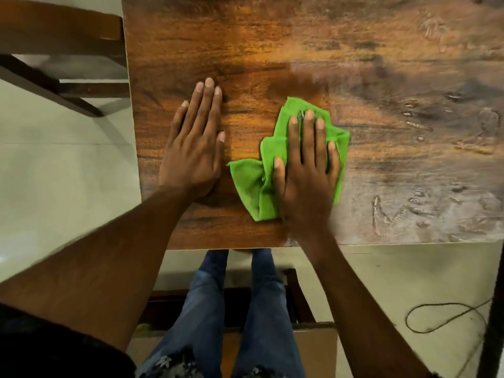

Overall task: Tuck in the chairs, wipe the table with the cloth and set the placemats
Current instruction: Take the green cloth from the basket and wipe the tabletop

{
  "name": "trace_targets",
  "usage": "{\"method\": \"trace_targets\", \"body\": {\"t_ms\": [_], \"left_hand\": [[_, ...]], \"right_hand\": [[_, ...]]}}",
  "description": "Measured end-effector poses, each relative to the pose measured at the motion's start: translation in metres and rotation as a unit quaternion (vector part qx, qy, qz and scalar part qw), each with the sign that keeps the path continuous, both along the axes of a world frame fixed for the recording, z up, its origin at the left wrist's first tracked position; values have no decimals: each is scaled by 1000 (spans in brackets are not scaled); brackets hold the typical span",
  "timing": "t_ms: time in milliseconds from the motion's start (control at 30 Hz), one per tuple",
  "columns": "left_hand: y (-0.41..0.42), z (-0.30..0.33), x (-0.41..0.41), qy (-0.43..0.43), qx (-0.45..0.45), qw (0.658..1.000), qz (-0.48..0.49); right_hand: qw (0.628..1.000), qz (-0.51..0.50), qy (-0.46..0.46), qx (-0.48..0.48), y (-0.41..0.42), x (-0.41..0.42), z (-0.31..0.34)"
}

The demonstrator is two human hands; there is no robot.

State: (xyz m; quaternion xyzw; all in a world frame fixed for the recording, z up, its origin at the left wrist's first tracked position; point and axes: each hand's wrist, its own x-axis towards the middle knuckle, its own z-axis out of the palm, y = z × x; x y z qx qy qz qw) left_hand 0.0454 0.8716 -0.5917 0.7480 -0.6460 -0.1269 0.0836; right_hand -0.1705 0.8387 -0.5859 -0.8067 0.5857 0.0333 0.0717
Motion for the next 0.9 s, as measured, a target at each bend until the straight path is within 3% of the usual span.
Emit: {"method": "trace_targets", "body": {"t_ms": [200, 533, 733, 900], "left_hand": [[3, -2, -1, -5, -5, 1000, 2], [3, 1, 0, -16, -27, 999, -8], [2, -3, 1, -11, -31, 999, -9], [3, -4, 2, -8, -32, 999, -11]], "right_hand": [[999, 29, 16, 37, 64, -40, 4], [999, 2, -5, -40, -39, -24, -3], [1000, -17, 12, 14, 38, -63, 9], [999, -34, 32, 10, 50, -54, 4]]}}
